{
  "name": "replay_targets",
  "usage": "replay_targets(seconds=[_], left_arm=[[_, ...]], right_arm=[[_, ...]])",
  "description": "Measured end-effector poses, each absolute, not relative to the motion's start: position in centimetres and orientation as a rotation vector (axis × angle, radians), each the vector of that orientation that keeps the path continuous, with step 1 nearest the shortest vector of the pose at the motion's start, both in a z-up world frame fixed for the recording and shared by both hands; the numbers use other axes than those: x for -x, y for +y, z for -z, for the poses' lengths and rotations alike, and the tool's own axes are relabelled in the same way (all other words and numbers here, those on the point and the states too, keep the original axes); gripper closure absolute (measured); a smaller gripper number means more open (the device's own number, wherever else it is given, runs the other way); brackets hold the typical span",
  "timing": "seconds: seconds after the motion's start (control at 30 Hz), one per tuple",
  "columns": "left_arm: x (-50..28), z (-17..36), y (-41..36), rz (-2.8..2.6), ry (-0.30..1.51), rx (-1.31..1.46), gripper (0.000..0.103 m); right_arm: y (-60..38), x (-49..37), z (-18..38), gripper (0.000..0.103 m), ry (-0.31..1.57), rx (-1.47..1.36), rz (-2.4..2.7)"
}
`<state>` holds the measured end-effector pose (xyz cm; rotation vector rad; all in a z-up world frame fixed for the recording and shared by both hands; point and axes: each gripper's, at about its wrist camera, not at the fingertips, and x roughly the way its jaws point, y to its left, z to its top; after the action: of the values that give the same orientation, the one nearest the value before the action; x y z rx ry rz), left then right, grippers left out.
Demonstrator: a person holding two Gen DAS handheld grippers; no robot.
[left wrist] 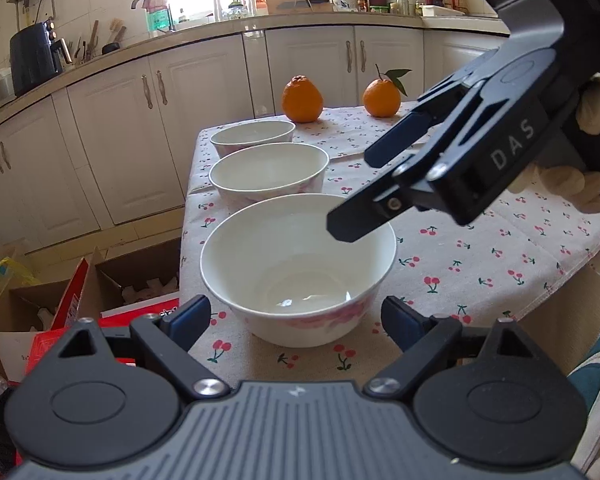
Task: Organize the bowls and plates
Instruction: 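Close the right tool on the bowl rim and lift, then carry the held bowl with the right tool toward the plate stack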
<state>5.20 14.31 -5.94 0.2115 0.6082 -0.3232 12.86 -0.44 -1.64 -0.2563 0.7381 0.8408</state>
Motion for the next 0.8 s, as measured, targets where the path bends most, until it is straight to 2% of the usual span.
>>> replay_targets(seconds=[0.43,0.53,0.8], left_arm=[[-5.4,6.0,14.9,0.346,0.597,-0.172,0.018],[-5.4,6.0,15.0,0.351,0.594,-0.172,0.018],[-5.3,5.8,14.8,0.356,0.597,-0.178,0.019]], right_arm=[[1.2,-15.1,3.4,0.041,0.833,0.201,-0.906],[1.2,-15.2,3.5,0.044,0.842,0.188,-0.923],[0.9,-15.4,3.5,0.044,0.856,0.154,-0.934]])
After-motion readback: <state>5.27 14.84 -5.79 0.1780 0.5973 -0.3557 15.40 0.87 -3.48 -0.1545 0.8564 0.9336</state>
